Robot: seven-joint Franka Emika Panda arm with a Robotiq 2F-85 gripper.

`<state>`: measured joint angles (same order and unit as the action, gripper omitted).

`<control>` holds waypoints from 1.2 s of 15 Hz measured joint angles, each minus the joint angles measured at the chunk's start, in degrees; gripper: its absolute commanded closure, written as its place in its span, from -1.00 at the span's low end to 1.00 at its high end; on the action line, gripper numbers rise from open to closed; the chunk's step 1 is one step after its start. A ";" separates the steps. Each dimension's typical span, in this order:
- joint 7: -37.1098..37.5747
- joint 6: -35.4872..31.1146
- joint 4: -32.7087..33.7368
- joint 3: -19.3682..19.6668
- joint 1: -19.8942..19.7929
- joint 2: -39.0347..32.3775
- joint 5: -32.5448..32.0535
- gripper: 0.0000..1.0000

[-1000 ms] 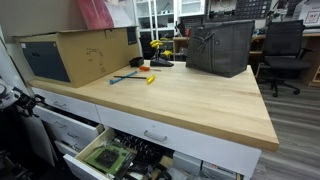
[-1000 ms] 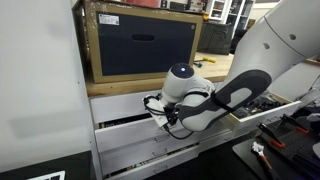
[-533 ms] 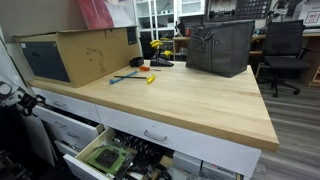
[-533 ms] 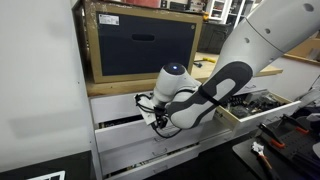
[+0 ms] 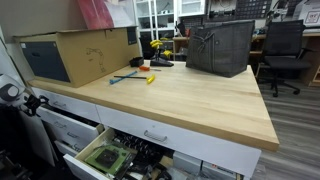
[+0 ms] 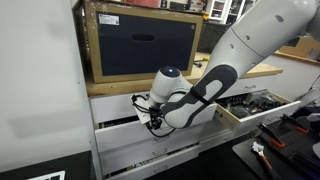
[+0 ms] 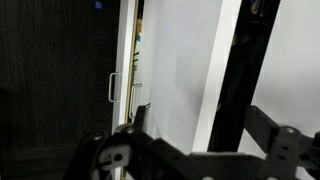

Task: Open the second drawer to the left

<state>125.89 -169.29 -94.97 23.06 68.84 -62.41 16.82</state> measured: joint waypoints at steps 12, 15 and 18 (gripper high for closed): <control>0.00 -6.36 2.16 -6.96 -5.62 -3.63 0.00 -1.00; -0.87 -8.65 2.54 -11.75 -8.42 -3.27 -0.03 -1.00; -3.39 -10.23 2.58 -17.92 -10.94 -2.41 -0.07 -1.00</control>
<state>122.49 -179.52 -92.39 5.14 57.90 -64.82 16.75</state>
